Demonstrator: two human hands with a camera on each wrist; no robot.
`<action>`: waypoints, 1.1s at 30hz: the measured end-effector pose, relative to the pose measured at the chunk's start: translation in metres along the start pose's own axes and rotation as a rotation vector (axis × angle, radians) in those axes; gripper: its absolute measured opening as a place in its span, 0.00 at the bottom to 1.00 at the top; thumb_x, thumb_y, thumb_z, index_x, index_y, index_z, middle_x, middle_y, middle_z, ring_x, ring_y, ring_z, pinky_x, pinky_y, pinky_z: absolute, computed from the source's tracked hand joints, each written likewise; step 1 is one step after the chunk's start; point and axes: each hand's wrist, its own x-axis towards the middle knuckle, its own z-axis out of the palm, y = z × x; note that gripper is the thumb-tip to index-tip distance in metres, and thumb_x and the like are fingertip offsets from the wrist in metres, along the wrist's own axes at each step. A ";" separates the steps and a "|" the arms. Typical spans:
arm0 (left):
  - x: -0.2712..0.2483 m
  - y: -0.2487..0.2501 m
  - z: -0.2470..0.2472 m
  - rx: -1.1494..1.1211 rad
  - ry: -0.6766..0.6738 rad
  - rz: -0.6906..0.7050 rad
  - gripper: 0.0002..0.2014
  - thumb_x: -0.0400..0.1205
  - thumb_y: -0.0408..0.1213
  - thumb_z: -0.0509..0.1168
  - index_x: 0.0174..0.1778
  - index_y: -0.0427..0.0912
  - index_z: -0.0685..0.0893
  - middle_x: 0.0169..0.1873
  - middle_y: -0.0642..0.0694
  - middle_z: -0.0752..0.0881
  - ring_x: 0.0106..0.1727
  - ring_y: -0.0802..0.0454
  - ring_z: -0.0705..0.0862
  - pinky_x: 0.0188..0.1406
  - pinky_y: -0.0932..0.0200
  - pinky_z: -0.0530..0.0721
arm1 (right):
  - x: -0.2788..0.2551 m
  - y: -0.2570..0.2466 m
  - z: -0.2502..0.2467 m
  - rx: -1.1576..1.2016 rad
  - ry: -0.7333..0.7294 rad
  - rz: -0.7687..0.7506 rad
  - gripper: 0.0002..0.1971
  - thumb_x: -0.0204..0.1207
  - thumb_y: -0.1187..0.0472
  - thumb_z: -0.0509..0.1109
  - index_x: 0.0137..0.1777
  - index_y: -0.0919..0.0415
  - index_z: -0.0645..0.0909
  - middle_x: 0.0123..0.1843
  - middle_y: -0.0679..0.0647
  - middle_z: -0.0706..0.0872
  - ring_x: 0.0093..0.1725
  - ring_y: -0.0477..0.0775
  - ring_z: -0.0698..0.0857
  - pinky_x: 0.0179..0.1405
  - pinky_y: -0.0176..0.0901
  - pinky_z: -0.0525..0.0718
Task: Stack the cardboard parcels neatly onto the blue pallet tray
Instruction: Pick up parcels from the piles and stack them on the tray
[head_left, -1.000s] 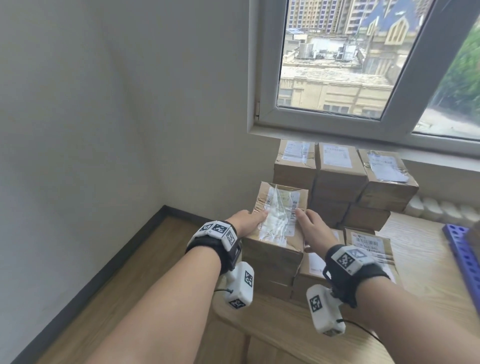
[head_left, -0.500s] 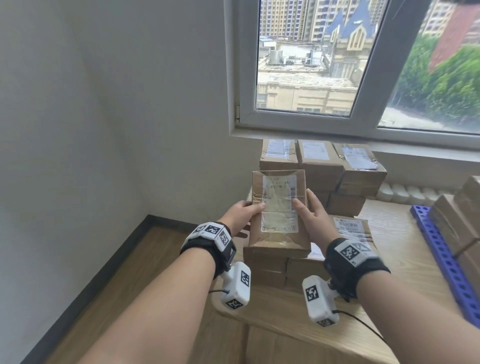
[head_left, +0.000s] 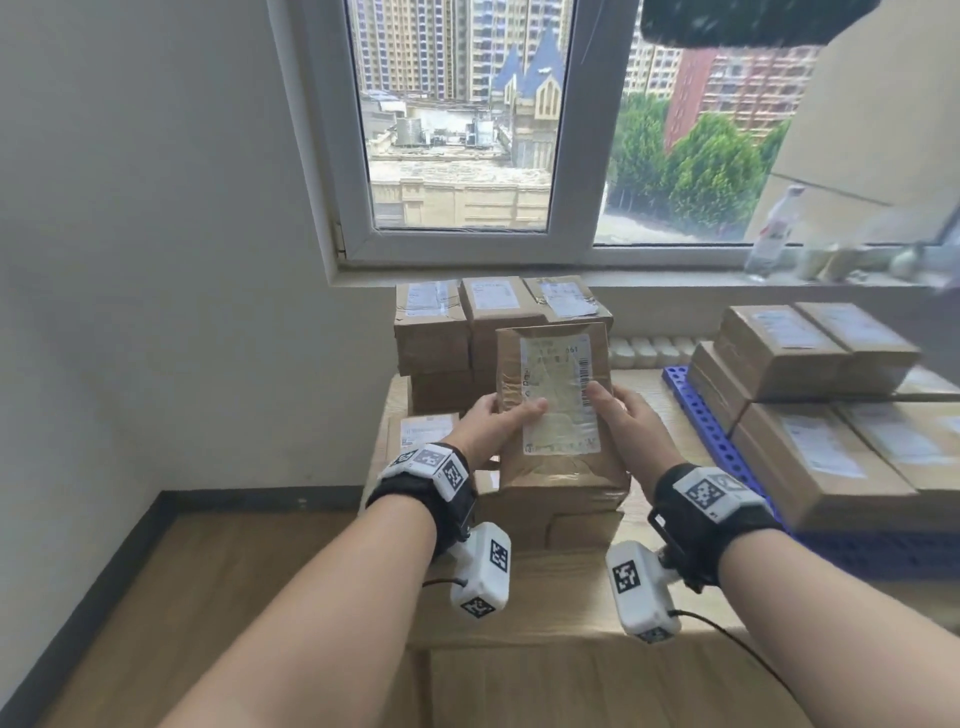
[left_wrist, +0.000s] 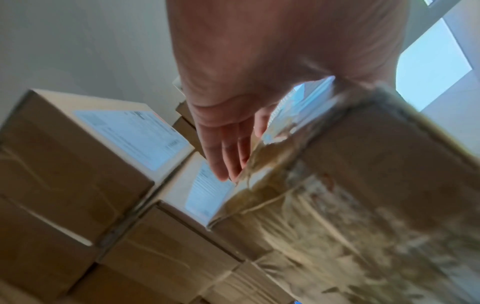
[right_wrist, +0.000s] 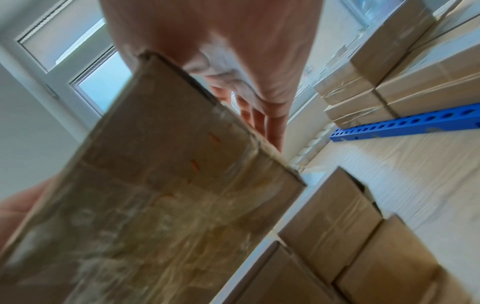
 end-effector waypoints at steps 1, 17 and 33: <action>0.007 -0.001 0.007 0.019 -0.024 0.004 0.47 0.57 0.70 0.76 0.70 0.47 0.78 0.58 0.46 0.89 0.57 0.46 0.90 0.58 0.41 0.88 | -0.001 0.003 -0.009 0.013 0.017 0.004 0.38 0.72 0.34 0.70 0.77 0.57 0.70 0.62 0.57 0.87 0.55 0.55 0.90 0.54 0.55 0.89; 0.030 0.040 0.219 0.061 -0.214 -0.022 0.27 0.80 0.53 0.70 0.71 0.47 0.75 0.59 0.44 0.88 0.56 0.46 0.89 0.54 0.46 0.88 | -0.033 0.036 -0.210 0.064 0.260 0.094 0.34 0.77 0.38 0.69 0.77 0.58 0.70 0.63 0.57 0.85 0.53 0.52 0.88 0.43 0.42 0.86; 0.066 0.086 0.441 0.030 -0.266 0.085 0.11 0.82 0.44 0.70 0.56 0.44 0.82 0.45 0.47 0.90 0.37 0.55 0.89 0.32 0.58 0.88 | -0.037 0.070 -0.425 0.172 0.291 0.053 0.18 0.81 0.54 0.69 0.69 0.57 0.76 0.55 0.53 0.88 0.48 0.47 0.89 0.35 0.31 0.84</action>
